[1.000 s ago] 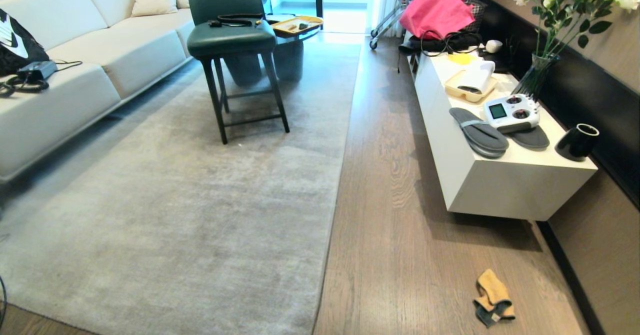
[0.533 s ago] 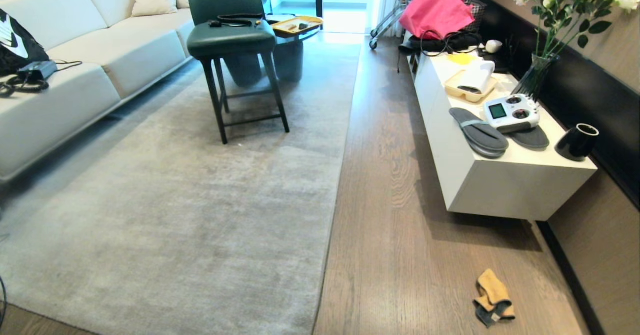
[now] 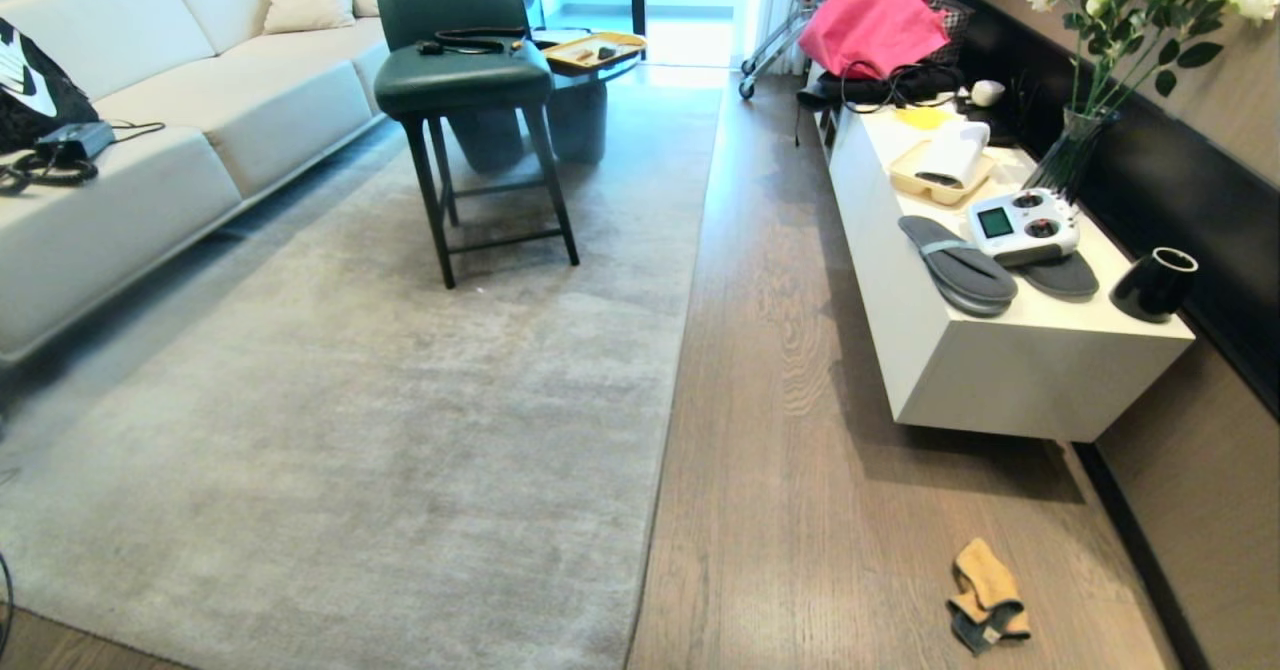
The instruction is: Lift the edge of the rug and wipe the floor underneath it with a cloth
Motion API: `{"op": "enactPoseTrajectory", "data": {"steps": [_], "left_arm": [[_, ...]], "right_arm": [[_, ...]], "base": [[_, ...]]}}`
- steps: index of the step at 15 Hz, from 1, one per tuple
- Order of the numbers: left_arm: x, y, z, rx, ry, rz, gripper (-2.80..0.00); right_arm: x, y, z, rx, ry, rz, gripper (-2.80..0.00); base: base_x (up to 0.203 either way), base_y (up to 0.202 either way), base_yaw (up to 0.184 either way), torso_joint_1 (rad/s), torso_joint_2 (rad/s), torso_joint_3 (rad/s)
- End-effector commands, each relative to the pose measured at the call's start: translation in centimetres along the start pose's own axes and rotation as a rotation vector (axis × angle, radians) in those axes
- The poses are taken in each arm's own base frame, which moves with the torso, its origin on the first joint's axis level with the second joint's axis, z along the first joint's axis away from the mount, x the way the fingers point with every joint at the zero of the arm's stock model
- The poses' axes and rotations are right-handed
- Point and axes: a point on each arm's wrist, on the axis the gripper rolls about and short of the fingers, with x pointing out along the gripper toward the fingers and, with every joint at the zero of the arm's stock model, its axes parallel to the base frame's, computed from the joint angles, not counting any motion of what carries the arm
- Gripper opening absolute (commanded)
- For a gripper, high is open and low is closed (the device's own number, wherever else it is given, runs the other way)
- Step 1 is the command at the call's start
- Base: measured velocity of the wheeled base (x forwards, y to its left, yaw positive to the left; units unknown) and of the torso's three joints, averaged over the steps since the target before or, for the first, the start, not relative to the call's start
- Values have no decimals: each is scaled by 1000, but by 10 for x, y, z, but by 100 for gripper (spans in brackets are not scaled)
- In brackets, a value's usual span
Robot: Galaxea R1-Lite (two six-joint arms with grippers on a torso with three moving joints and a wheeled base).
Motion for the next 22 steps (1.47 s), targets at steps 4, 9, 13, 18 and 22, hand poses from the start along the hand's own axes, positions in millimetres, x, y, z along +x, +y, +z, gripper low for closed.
{"op": "enactPoseTrajectory", "data": {"steps": [4,9,13,18,22], "left_arm": [[0,0,0,0,0,0,-280],[0,0,0,0,0,0,-280],[0,0,0,0,0,0,-280],[0,0,0,0,-1,0,-280],[0,0,0,0,1,0,-280]], "right_arm": [[0,0,0,-1,2,1,-280],[0,0,0,-1,0,1,-280],[0,0,0,-3,2,1,-280],[0,0,0,-4,2,1,-280],[0,0,0,-7,2,1,-280]], "base": [[0,0,0,0,0,0],[0,0,0,0,0,0],[0,0,0,0,0,0],[0,0,0,0,0,0],[0,0,0,-43,-264,-324]]}}
